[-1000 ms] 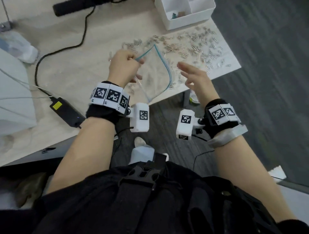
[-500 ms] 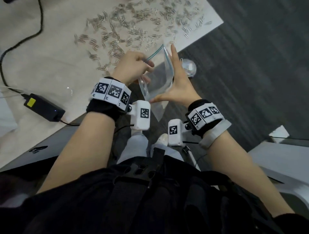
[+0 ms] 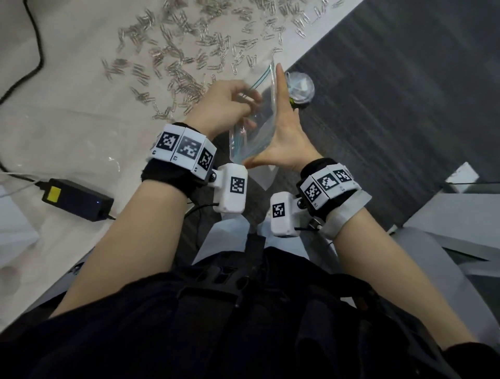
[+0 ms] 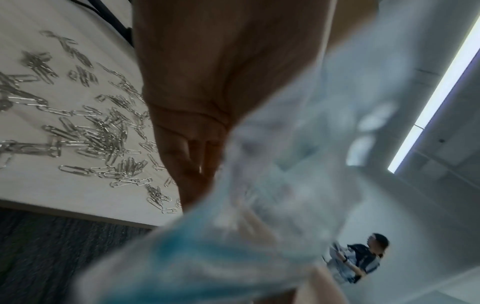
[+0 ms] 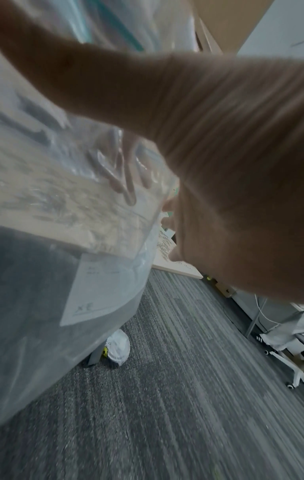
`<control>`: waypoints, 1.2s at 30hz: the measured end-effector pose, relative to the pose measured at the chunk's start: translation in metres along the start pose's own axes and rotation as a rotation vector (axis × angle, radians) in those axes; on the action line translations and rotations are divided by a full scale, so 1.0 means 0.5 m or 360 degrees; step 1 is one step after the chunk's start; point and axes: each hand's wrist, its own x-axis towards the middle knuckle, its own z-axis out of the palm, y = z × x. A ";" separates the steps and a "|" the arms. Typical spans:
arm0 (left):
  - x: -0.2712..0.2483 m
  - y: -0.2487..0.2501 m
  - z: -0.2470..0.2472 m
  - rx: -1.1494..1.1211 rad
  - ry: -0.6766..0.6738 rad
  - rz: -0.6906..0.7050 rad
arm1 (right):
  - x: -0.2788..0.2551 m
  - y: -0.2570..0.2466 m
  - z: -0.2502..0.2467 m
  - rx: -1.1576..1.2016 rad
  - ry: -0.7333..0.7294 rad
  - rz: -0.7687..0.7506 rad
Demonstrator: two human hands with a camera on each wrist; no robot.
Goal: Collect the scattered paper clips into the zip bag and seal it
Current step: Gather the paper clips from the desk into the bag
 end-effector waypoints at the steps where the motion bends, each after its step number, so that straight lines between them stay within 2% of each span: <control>1: 0.003 -0.001 -0.006 0.0040 -0.0039 0.0026 | 0.005 -0.006 0.005 -0.0011 0.0042 0.0023; 4: 0.011 -0.005 -0.027 0.0131 -0.0053 0.0149 | 0.012 -0.026 0.015 -0.0072 0.0236 0.0091; 7: 0.011 -0.006 -0.049 0.0184 0.0002 0.0368 | 0.014 -0.027 0.023 -0.0064 0.0433 0.0073; 10: 0.018 -0.007 -0.066 0.0295 0.0028 0.0522 | 0.014 -0.027 0.029 -0.0016 0.0473 -0.0056; 12: 0.026 -0.014 -0.076 0.0323 0.0049 0.0549 | 0.014 -0.034 0.028 -0.0150 0.0475 -0.0164; 15: 0.035 -0.025 -0.084 0.0447 0.0051 0.0568 | 0.019 -0.033 0.026 -0.0446 0.0505 -0.0168; 17: 0.046 -0.035 -0.093 0.0488 0.0100 0.0541 | 0.020 -0.026 0.023 -0.0531 0.0549 -0.0074; 21: 0.060 -0.050 -0.124 0.0656 0.0441 0.0313 | 0.011 -0.009 0.003 -0.0560 0.0675 0.0198; 23: 0.059 -0.052 -0.130 0.0878 0.0484 0.0259 | 0.008 -0.011 -0.005 -0.0583 0.0697 0.0254; 26: 0.048 -0.040 -0.121 0.1113 0.0333 0.0322 | 0.014 -0.016 0.000 -0.0616 0.0697 0.0238; 30: 0.019 -0.012 -0.104 0.1078 -0.0103 0.0637 | 0.013 -0.019 0.001 -0.0628 0.0712 0.0179; 33: 0.002 0.006 -0.101 0.1341 -0.0358 0.0798 | 0.006 -0.020 -0.004 -0.0691 0.0643 0.0125; 36: 0.008 0.014 -0.096 0.1651 -0.0418 0.0865 | 0.000 -0.018 -0.009 -0.0745 0.0581 0.0046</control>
